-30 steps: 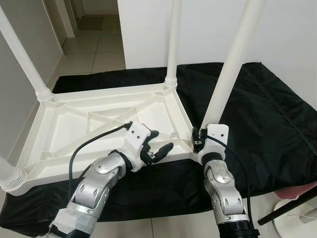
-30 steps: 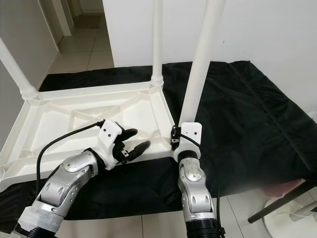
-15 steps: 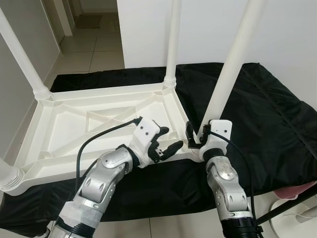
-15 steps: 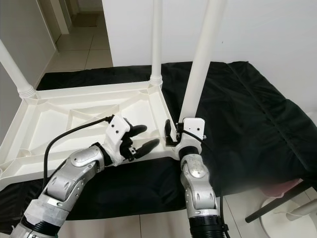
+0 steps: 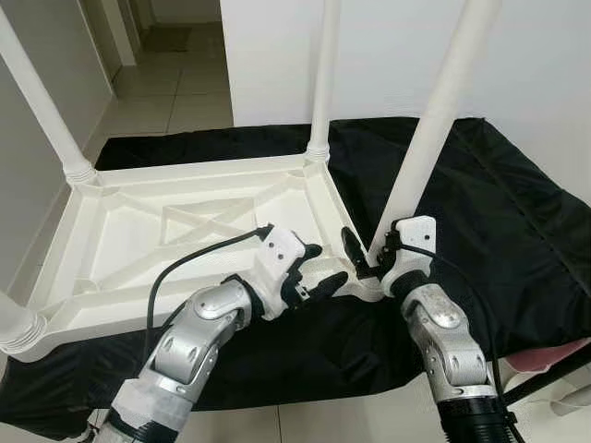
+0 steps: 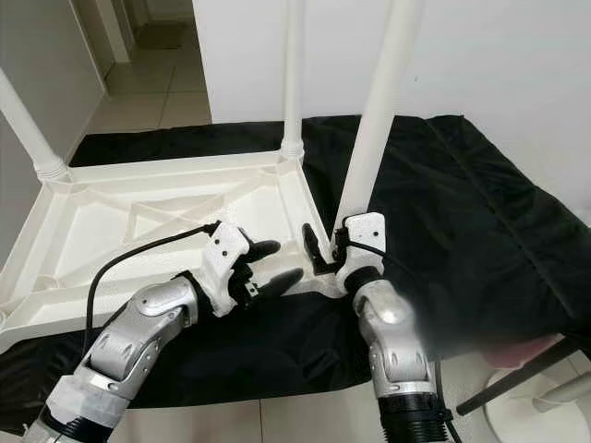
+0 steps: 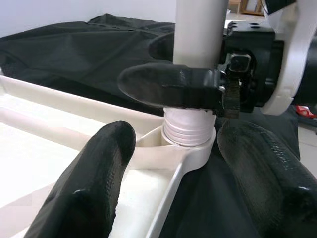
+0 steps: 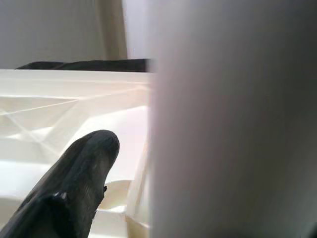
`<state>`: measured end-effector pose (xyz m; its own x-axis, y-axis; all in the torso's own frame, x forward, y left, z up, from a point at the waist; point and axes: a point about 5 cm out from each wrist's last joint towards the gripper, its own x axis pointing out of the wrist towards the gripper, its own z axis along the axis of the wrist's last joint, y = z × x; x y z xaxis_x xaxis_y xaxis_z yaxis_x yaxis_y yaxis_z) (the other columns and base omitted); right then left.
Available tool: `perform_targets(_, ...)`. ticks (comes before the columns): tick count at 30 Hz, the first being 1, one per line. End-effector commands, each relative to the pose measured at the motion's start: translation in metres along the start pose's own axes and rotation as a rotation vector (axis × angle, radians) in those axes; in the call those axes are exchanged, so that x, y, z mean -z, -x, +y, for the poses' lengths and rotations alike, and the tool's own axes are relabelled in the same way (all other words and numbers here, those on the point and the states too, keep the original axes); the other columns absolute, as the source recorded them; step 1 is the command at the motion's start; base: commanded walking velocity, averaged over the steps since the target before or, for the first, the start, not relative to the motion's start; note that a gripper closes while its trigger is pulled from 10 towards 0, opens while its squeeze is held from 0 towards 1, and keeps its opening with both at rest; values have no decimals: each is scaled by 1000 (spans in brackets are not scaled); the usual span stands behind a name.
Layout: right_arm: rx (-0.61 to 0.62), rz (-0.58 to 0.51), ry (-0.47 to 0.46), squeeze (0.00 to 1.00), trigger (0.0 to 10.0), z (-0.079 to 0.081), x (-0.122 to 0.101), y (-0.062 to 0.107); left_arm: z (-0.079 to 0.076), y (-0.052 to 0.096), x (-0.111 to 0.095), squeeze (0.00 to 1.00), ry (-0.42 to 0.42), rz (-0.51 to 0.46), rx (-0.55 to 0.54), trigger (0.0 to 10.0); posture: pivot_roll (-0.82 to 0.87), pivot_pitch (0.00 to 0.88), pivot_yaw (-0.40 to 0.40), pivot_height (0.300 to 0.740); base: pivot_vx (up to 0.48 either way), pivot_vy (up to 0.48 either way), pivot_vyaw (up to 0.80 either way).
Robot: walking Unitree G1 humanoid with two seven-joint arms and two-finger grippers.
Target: Building children table
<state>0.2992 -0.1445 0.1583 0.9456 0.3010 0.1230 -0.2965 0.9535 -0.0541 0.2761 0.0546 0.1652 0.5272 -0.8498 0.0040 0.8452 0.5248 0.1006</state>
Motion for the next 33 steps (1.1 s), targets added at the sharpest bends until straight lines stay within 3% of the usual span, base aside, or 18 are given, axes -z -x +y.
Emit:
perform_targets(1, -46, 11, -2, 0, 10000, 0, 1, 1, -2, 3, 1, 0, 9, 8, 7, 10000, -32, 1, -3, 740, 0, 0, 0)
perform_targets(7, -167, 18, 26, 0, 10000, -11, -1, 7, -11, 8, 0, 0, 39, -2, 49, 10000, -42, 13, 5, 740, 0, 0, 0)
perform_targets(8, -262, 29, 52, 0, 10000, -15, -2, 9, -14, 13, 0, 0, 35, 10, 84, 10000, -50, 15, 9, 740, 0, 0, 0)
perform_targets(11, -346, 81, 64, 0, 10000, -24, 4, 9, -13, 18, 3, 0, 22, 35, 102, 10000, -49, 12, 7, 740, 0, 0, 0)
perform_targets(15, -416, 111, 74, 0, 10000, -23, 7, 9, -12, 21, 3, 0, 22, 44, 91, 10000, -41, 11, 9, 740, 0, 0, 0)
perform_targets(22, -456, 146, 146, 0, 10000, -27, 16, 3, -18, 23, 5, 0, 28, 64, 100, 10000, -27, 4, 10, 740, 0, 0, 0)
perform_targets(26, -490, 137, 175, 0, 10000, -27, 13, -12, -18, 23, 6, 0, 16, 81, 106, 10000, 6, 0, 4, 740, 0, 0, 0)
perform_targets(29, -501, 138, 185, 0, 10000, -27, 12, -15, -18, 22, 5, 0, 13, 81, 104, 10000, 10, 0, 2, 740, 0, 0, 0)
perform_targets(30, -511, 141, 195, 0, 6863, -27, 12, -17, -17, 22, 5, 0, 8, 81, 99, 10000, 12, 0, -2, 740, 0, 0, 0)
perform_targets(32, -518, 144, 202, 0, 6863, -27, 12, -18, -17, 22, 4, 0, 6, 82, 96, 10000, 12, 0, -2, 740, 0, 0, 0)
perform_targets(33, -528, 151, 212, 0, 157, -29, 13, -19, -18, 22, 4, 0, 7, 80, 89, 10000, 23, 5, -21, 740, 0, 0, 0)
